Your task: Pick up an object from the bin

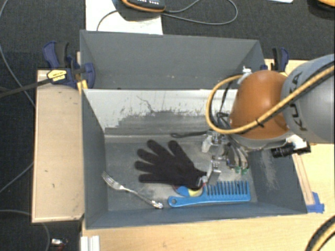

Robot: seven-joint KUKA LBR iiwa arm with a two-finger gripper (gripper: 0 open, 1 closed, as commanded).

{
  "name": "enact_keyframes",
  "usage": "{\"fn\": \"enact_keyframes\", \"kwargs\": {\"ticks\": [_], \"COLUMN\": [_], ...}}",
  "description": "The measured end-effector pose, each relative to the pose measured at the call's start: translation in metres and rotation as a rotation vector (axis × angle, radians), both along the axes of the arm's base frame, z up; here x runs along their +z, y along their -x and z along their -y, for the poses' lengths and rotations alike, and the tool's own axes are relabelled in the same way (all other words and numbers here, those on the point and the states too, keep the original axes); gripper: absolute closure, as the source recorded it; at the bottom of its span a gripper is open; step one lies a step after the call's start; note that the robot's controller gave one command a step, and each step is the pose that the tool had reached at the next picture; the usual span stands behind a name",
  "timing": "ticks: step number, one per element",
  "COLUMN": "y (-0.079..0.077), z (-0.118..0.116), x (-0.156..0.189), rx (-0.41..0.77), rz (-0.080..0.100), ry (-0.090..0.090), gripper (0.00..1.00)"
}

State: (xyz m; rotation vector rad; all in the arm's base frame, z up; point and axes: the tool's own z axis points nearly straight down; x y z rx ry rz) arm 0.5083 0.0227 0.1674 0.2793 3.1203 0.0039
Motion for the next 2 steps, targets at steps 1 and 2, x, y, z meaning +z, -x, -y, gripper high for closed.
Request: {"fn": "enact_keyframes", "kwargs": {"ticks": [1,2], "y": [0.006,0.009], "z": [-0.018,-0.027], "x": [-0.024,-0.065], "rx": [0.223,0.092], "rz": [-0.001,0.003], "ry": [0.002,0.001], "gripper": [0.00,0.00]}}
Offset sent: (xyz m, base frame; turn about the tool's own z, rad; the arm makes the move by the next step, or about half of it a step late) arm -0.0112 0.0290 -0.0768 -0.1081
